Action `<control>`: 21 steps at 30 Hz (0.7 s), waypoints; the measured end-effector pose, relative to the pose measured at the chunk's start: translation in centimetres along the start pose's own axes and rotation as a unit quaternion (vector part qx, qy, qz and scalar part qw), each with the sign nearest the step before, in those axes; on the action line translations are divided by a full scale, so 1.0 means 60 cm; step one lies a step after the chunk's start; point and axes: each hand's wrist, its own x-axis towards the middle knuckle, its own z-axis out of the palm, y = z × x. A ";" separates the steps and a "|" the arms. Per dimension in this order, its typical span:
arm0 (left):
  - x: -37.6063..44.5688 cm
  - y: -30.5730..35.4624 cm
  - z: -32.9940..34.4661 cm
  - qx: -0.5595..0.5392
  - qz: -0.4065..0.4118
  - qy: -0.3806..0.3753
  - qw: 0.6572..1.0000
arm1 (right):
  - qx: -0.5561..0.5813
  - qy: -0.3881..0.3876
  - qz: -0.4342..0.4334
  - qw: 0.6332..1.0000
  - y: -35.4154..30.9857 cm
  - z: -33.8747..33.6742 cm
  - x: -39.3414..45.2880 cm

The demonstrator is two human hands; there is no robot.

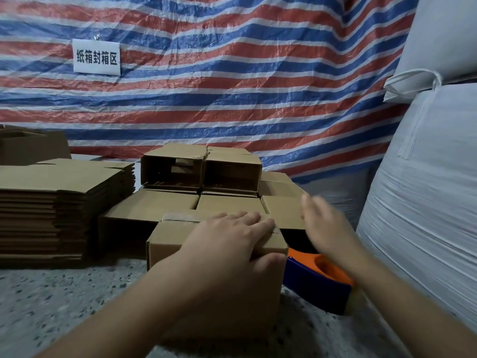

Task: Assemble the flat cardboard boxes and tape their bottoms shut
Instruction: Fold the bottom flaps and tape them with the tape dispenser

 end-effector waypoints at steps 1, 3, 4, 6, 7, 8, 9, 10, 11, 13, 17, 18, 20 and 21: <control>0.001 -0.001 0.000 -0.001 0.000 -0.003 1.000 | 0.114 0.011 0.005 0.993 -0.019 -0.002 0.014; 0.002 -0.001 0.000 0.002 0.000 -0.010 1.000 | 0.260 -0.001 0.023 0.965 -0.056 0.005 0.038; 0.003 -0.001 0.000 0.005 0.000 -0.013 1.000 | 0.294 -0.016 0.030 0.955 -0.071 0.014 0.046; 0.003 0.000 -0.002 0.012 -0.004 -0.018 1.000 | 0.334 -0.040 0.049 0.940 -0.089 0.043 0.052; 0.003 0.002 -0.002 0.013 -0.006 -0.020 1.000 | 0.351 -0.056 0.062 0.933 -0.089 0.059 0.051; 0.003 0.003 -0.002 0.015 -0.006 -0.022 1.000 | 0.370 -0.076 0.081 0.922 -0.087 0.075 0.047; 0.003 0.004 -0.002 0.018 -0.003 -0.021 1.000 | 0.395 -0.097 0.102 0.908 -0.084 0.086 0.042; 0.003 0.005 -0.002 0.019 0.000 -0.019 1.000 | 0.422 -0.114 0.119 0.891 -0.081 0.093 0.040; 0.004 0.005 -0.003 0.020 0.001 -0.017 1.000 | 0.446 -0.127 0.125 0.877 -0.078 0.098 0.040; 0.003 0.005 -0.002 0.024 0.000 -0.019 1.000 | 0.476 -0.133 0.121 0.861 -0.076 0.097 0.045; 0.001 0.000 0.005 0.044 -0.009 -0.004 0.999 | 0.525 -0.137 0.121 0.832 -0.062 0.107 0.026; 0.001 0.000 0.007 0.044 -0.014 0.000 0.999 | 0.534 -0.145 0.132 0.822 -0.055 0.112 0.018; 0.000 0.004 0.006 0.028 -0.019 0.004 0.999 | 0.514 -0.135 0.122 0.838 -0.043 0.117 0.011; -0.001 0.007 0.003 0.012 -0.023 0.001 1.000 | 0.485 -0.114 0.110 0.860 -0.042 0.115 0.011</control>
